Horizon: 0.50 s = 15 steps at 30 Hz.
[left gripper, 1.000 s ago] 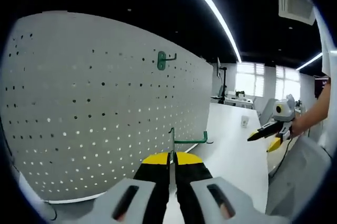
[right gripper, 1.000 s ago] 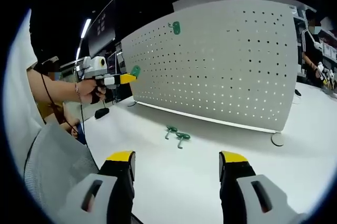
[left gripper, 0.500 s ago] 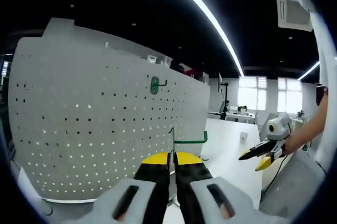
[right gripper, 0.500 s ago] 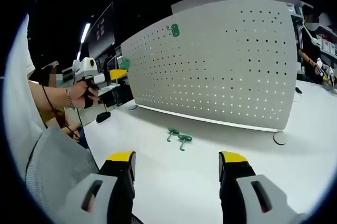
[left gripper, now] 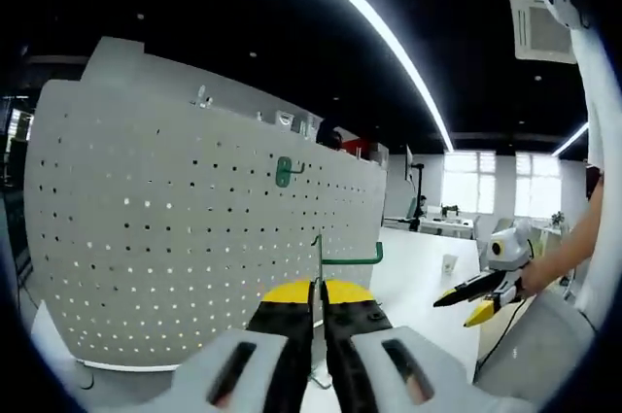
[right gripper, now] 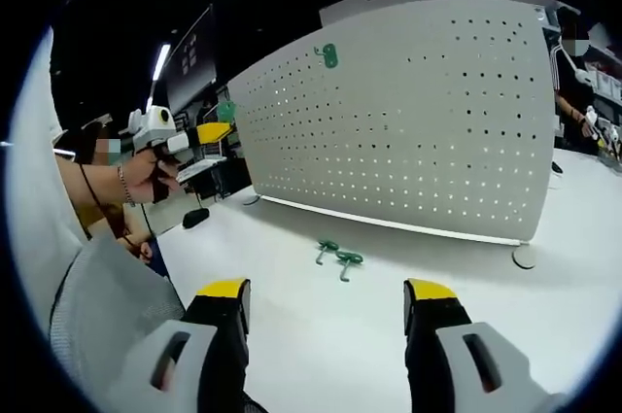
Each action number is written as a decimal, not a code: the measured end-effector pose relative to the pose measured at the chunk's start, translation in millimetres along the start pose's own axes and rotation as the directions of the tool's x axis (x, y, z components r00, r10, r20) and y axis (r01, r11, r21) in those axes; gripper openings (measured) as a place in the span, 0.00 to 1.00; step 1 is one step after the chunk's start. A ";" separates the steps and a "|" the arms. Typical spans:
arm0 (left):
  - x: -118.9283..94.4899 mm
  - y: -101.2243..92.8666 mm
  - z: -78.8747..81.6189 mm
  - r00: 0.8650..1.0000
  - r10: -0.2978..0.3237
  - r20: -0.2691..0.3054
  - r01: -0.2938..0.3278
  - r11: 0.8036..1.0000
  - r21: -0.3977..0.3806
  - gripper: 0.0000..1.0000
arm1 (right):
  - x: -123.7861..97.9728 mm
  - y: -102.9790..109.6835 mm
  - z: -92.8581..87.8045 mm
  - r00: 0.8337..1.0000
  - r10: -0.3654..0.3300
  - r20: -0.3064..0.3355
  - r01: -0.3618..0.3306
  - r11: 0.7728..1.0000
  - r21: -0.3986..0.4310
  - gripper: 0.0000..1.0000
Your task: Insert the hook assembly into the mounting plate slot until the hook locks in place.
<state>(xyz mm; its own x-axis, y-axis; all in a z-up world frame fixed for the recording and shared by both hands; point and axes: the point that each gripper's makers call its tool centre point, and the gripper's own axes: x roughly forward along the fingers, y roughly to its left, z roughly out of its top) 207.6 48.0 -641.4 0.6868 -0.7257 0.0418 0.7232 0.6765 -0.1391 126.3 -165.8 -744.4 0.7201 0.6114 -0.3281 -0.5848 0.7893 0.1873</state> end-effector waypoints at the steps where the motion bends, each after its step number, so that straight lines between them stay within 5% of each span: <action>1: 0.2 -0.1 -0.1 1.000 0.000 0.000 0.000 1.000 0.000 0.02 | 0.2 2.9 8.5 1.000 0.007 0.031 -0.007 1.000 0.014 0.63; 6: 2.3 -1.7 -3.1 1.000 -0.002 -0.011 0.002 1.000 0.002 0.02 | -1.5 15.8 41.1 0.985 0.058 0.162 -0.060 0.998 0.007 0.63; 10: 2.8 -1.6 -3.4 1.000 0.000 -0.009 0.000 1.000 -0.001 0.02 | -8.6 30.3 75.1 0.948 0.109 0.301 -0.109 0.994 -0.018 0.62; 15: 3.1 -1.8 -5.4 1.000 0.003 -0.013 -0.003 1.000 -0.003 0.02 | -5.0 31.5 79.3 0.949 0.116 0.292 -0.116 0.993 -0.018 0.63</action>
<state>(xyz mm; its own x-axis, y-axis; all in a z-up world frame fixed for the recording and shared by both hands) 208.1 43.8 -646.3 0.6882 -0.7250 0.0282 0.7207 0.6786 -0.1422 133.9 -139.5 -663.5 0.7247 0.6888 -0.0193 -0.6710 0.7119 0.2073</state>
